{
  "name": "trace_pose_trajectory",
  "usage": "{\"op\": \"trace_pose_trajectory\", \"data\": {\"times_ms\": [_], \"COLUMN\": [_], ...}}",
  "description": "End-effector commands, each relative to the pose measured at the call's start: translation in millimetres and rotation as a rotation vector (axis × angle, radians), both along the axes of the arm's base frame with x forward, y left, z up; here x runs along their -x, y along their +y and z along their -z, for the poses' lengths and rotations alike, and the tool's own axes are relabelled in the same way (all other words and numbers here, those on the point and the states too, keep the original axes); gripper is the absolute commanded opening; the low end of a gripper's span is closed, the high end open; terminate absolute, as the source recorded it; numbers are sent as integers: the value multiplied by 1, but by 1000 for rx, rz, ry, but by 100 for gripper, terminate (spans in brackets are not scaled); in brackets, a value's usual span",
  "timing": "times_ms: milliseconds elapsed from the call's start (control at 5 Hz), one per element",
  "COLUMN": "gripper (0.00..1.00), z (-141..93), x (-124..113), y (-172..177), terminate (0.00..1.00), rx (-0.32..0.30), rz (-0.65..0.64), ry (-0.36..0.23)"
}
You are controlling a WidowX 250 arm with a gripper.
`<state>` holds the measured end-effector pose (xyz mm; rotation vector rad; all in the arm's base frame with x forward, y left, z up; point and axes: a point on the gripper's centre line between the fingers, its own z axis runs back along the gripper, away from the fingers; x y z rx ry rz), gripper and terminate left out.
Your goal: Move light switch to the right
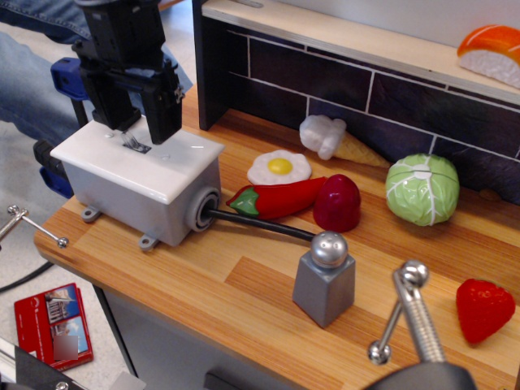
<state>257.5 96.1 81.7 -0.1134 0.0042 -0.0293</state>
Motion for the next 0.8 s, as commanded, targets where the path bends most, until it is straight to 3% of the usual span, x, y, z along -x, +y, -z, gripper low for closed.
{"op": "trace_pose_trajectory", "data": {"times_ms": [0,600], "gripper": [100,100], "z": [2,6], "x": [0,-1], "y": [4,-28], "terminate": [0,0], "rx": [-17,18], "rz": [21,3], "ry": [-42,-45]}}
